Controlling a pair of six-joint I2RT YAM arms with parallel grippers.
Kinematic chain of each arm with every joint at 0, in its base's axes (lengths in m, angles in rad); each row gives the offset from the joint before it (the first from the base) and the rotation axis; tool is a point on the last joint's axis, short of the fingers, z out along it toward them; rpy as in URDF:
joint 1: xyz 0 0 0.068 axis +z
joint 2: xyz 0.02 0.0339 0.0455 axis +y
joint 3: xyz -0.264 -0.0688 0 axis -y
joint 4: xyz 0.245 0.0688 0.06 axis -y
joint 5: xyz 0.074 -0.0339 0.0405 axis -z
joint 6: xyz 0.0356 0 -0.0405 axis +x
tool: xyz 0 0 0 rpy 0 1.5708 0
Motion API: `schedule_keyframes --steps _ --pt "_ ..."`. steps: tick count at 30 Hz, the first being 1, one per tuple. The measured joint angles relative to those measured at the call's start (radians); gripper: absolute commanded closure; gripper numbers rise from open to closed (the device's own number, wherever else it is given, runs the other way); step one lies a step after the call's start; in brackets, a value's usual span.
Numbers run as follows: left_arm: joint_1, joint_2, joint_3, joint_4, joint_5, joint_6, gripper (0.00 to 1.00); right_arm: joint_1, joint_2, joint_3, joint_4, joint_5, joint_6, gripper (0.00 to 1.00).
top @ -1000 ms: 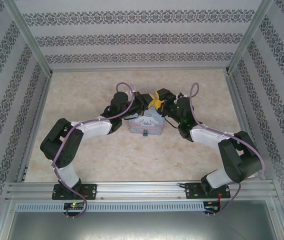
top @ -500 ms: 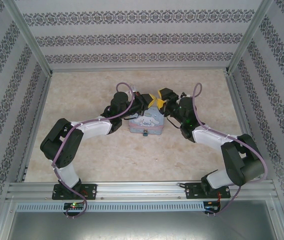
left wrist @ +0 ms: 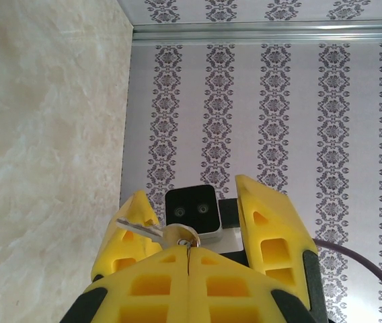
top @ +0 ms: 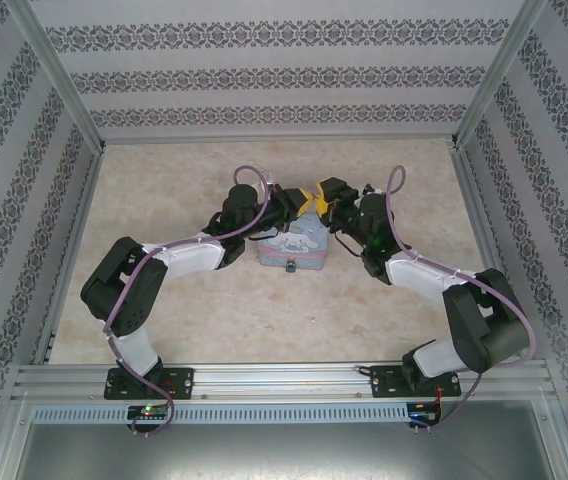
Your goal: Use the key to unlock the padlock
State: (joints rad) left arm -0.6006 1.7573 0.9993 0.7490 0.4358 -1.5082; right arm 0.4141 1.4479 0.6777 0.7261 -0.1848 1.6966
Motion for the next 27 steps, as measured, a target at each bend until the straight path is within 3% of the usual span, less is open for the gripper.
schedule_keyframes --steps 7,15,23,27 --pt "-0.002 0.000 0.000 -0.001 0.000 0.000 1.00 -0.006 0.000 0.000 0.004 0.000 0.000 0.69" --pt "-0.002 0.000 0.000 0.002 -0.004 0.000 1.00 -0.007 0.001 0.001 0.000 -0.003 0.002 1.00" --pt "-0.002 0.000 0.000 0.000 -0.008 0.000 0.98 -0.011 0.001 0.001 -0.003 -0.008 -0.002 1.00" --pt "-0.002 -0.001 0.000 -0.003 -0.021 0.006 0.50 -0.015 0.001 0.001 0.000 -0.015 -0.002 1.00"
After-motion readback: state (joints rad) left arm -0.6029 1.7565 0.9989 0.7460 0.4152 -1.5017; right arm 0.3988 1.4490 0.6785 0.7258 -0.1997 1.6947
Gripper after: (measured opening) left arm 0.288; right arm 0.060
